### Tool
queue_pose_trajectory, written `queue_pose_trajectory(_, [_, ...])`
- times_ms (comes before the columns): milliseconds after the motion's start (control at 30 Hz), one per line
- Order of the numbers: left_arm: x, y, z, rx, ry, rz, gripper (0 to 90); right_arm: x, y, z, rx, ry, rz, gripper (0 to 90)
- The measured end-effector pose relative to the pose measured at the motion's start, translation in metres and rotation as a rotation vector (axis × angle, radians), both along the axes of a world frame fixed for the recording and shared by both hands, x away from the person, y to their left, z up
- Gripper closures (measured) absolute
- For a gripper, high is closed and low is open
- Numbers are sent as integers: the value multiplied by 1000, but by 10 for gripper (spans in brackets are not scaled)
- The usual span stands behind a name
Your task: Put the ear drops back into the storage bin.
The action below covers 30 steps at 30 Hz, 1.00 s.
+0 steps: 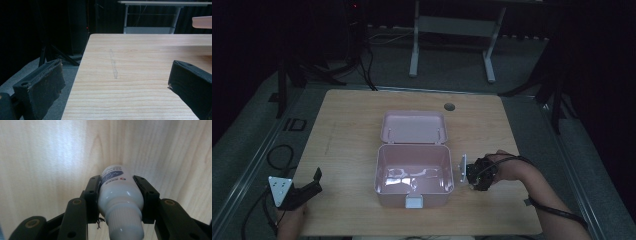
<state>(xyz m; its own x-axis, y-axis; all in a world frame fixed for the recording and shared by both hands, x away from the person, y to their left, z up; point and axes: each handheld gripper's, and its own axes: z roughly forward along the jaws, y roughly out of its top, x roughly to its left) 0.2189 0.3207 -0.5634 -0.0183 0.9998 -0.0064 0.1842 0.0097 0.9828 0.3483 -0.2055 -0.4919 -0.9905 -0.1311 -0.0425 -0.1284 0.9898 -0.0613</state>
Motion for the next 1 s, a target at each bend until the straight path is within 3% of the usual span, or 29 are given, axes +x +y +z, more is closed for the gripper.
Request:
queue_pose_trajectory(67, [0,0,0,-1,0,0,5,-2,2,1,-11,28,4,595])
queue_pose_trajectory(167, [0,0,0,0,1,-1,5,-3,4,3,-16,34,12,595])
queue_pose_trajectory(400, [0,0,0,-1,1,0,5,-4,6,13,-43,14,0,595])
queue_pose_trajectory(1000, [0,0,0,-4,1,3,5,-13,14,57,-71,2,-50,595])
